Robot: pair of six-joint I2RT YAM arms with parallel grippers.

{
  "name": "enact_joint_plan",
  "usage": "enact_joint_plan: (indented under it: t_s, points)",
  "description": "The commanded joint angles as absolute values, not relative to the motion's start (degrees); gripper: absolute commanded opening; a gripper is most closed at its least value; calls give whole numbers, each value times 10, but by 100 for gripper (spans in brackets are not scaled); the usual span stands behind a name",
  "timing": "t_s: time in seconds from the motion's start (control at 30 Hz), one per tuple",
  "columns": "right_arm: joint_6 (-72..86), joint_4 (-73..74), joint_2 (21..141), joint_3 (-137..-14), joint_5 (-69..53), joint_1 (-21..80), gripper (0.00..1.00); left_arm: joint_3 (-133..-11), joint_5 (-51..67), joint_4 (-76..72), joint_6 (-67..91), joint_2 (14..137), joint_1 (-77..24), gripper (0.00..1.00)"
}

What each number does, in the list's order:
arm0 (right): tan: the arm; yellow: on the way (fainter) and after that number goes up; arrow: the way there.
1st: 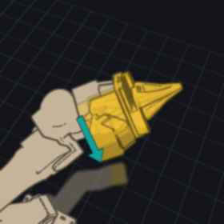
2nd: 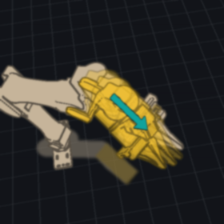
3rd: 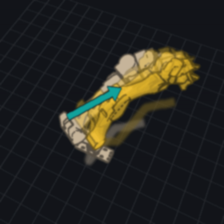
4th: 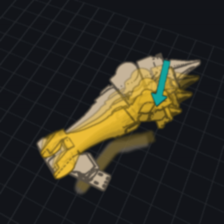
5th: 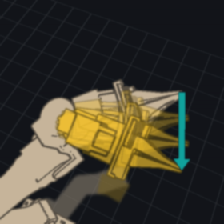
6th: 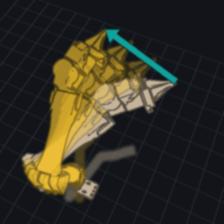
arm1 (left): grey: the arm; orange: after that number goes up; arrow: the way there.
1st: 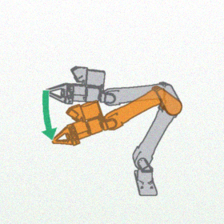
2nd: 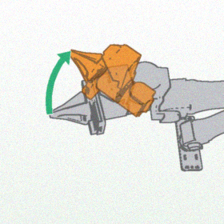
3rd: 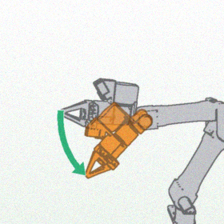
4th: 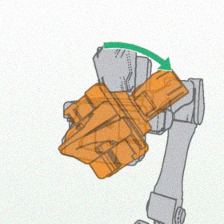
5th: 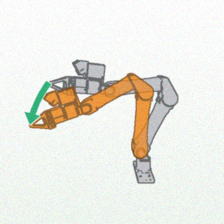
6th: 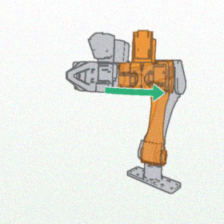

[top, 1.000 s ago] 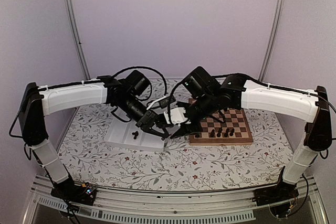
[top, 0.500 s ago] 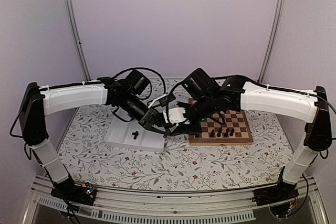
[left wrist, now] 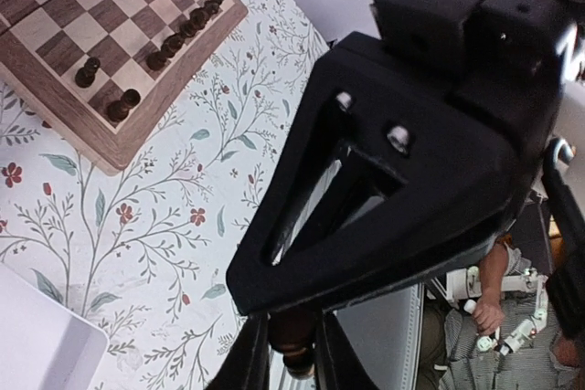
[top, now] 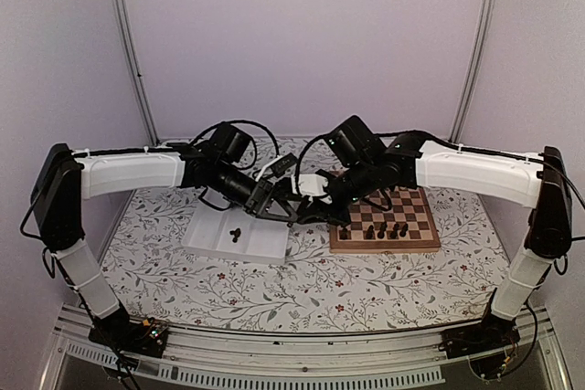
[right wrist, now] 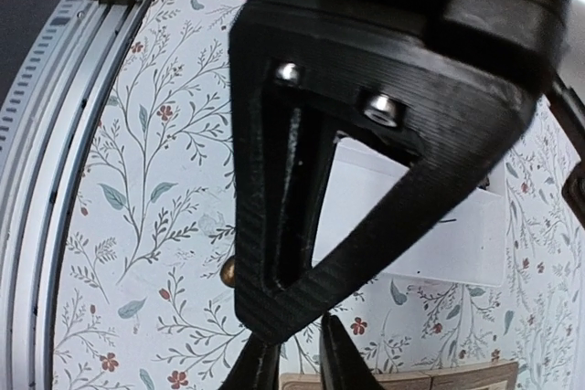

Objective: Set up the chess pieces on the board
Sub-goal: Place the chess piece on the chessboard.

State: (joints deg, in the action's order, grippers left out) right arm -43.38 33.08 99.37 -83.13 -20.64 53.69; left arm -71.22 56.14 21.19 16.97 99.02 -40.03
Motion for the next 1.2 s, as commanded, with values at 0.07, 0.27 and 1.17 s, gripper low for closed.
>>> enact_joint_plan:
  t_s: [0.07,0.27,1.17]
  points:
    - [-394,279,1016,-807,-275,502,36,-677,535,137,254,1017,-371,16]
    - [-401,229,964,-750,-207,492,37,-627,504,61,386,1006,-349,16]
    - [-142,142,1034,-882,-159,507,46,-390,66,-721,815,965,-442,14]
